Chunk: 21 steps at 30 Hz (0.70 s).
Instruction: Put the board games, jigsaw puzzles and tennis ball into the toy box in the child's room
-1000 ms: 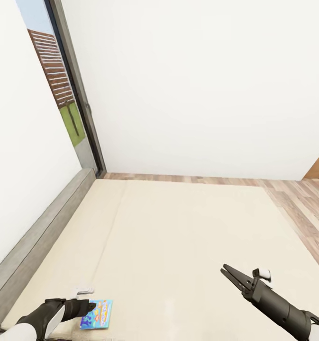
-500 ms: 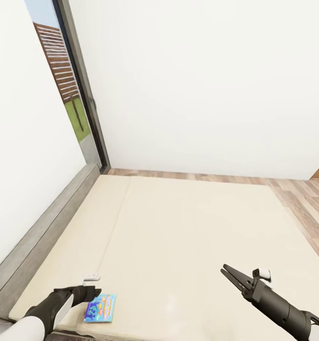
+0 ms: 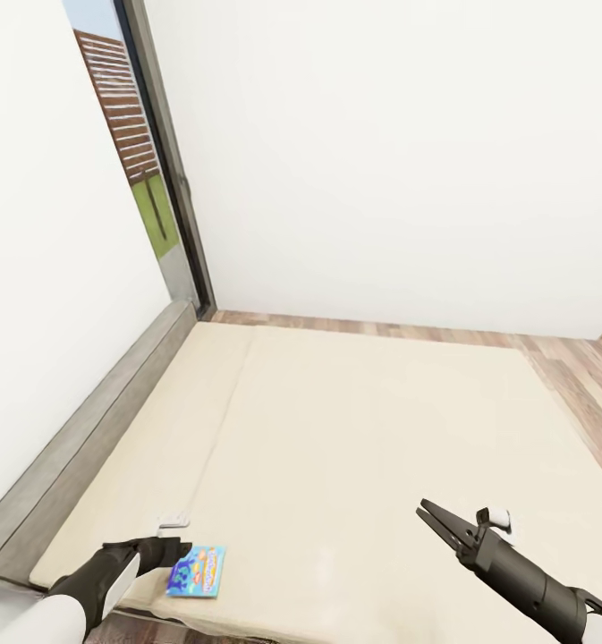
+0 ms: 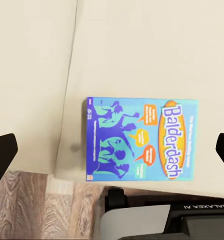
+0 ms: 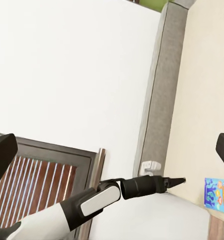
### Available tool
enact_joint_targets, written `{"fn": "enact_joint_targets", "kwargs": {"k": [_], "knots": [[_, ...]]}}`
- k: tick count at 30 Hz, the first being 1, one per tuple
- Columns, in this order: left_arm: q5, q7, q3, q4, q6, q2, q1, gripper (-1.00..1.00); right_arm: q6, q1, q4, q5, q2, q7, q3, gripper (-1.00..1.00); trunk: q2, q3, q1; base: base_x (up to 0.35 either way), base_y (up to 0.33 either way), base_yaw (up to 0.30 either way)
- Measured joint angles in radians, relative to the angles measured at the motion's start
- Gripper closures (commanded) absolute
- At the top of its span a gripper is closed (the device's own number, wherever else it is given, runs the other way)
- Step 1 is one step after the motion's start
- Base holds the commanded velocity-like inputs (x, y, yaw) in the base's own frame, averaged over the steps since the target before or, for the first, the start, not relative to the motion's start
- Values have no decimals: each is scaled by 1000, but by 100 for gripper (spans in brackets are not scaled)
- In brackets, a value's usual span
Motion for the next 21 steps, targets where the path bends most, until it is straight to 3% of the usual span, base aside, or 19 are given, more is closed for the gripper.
{"fn": "enact_joint_targets", "kwargs": {"k": [8,14,21], "knots": [[2,0,0,-4,0,-1,-2,-100,0,0,0,0,-1,-2,0,-100,0,-13,0,0,0,88],[0,-2,0,-46,5,-26,-16,-100,-2,0,0,0,-1,-3,-1,-100,0,-21,0,0,0,55],[-4,-3,-7,-62,-6,-40,-20,-100,-33,1,4,1,-4,-2,0,-100,0,-22,0,0,0,-144]]}}
